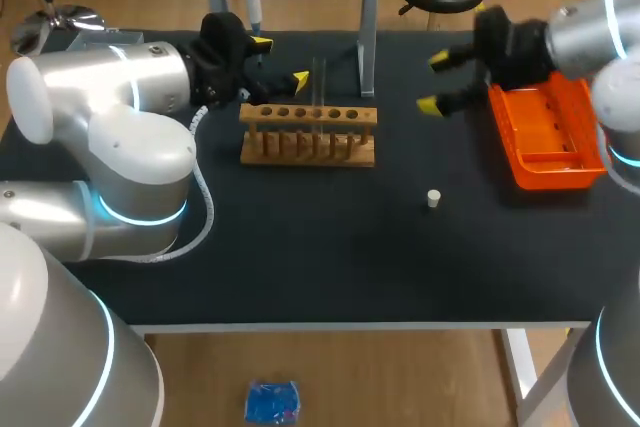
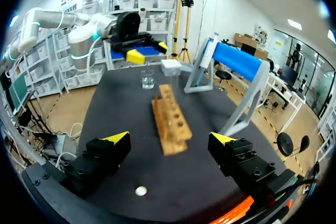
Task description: Invert the test tube, pick up the pipette, mount the tip to pipette, aspirate from beaker and dispense into the tube, eject the tip, return the pipette, and cap with the stopper.
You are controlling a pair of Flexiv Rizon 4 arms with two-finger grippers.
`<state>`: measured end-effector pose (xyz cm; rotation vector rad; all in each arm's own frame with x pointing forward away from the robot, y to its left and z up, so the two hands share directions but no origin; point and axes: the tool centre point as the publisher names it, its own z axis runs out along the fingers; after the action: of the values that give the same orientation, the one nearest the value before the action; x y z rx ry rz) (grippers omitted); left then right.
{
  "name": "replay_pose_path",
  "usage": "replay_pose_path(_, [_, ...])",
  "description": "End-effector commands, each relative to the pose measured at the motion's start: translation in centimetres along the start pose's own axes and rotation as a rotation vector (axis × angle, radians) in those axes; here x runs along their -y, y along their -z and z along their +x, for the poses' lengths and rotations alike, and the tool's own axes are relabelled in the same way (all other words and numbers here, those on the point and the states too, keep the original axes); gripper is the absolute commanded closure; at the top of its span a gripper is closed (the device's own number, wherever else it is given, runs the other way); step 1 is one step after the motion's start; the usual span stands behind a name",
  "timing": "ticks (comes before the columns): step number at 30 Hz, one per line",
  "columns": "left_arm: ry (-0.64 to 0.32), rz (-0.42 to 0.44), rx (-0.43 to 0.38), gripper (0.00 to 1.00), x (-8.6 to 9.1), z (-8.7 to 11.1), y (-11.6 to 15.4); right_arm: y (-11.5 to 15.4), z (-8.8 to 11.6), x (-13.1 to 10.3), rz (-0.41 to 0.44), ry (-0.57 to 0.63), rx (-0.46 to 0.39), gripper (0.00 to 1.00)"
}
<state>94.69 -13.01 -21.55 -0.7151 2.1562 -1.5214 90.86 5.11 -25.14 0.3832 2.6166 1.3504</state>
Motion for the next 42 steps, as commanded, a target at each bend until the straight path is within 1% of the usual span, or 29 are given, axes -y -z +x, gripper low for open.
replay_pose_path(1, [0.000,-0.002,-0.001,0.00,0.0,0.0,0.0,3.2,3.4,2.8,-0.034,-0.027,0.001,0.00])
replay_pose_path(2, [0.000,-0.002,-0.001,0.00,0.0,0.0,0.0,3.2,3.8,3.2,-0.023,-0.017,0.006,0.00])
replay_pose_path(4, [0.000,-0.002,-0.001,0.00,0.0,0.0,0.0,3.1,4.7,4.0,-0.010,0.004,-0.022,0.00])
replay_pose_path(5, [0.000,-0.002,-0.001,0.00,0.0,0.0,0.0,3.1,4.8,4.3,-0.005,0.010,-0.014,0.00])
replay_pose_path(27, [0.000,-0.002,-0.001,0.00,0.0,0.0,0.0,3.1,4.8,4.3,-0.005,0.010,-0.014,0.00])
replay_pose_path(28, [0.000,-0.002,-0.001,0.00,0.0,0.0,0.0,2.7,4.7,4.5,0.003,0.005,-0.015,0.00])
replay_pose_path(33, [0.000,-0.002,-0.001,0.00,0.0,0.0,0.0,1.5,4.9,5.5,-0.010,-0.029,-0.040,0.00])
replay_pose_path(42, [0.000,-0.002,-0.001,0.00,0.0,0.0,0.0,-0.6,5.3,7.9,-0.001,-0.043,-0.053,0.00])
